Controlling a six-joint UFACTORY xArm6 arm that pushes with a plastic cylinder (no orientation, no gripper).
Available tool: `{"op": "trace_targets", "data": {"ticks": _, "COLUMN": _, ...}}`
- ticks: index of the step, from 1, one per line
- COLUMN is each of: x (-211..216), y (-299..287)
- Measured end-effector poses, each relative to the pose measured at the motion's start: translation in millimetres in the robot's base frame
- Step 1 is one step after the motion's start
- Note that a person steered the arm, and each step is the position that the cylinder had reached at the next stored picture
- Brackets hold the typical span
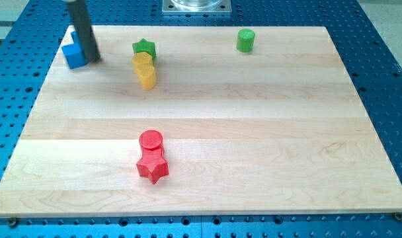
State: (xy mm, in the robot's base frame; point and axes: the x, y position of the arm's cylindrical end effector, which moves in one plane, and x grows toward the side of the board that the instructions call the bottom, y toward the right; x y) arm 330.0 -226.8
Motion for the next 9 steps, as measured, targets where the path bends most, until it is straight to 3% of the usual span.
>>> {"op": "trace_targets", "data": {"ticks": 1, "x": 33.2, "y": -55.4}}
{"op": "trace_targets", "data": {"ticks": 2, "x": 31.0, "y": -76.9}}
{"op": "trace_targets", "data": {"ticks": 4, "x": -23.1, "y": -76.7}}
{"op": "trace_targets", "data": {"ticks": 6, "x": -18.9, "y": 20.8}}
{"op": "trace_targets", "data": {"ticks": 9, "x": -21.4, "y": 16.9}}
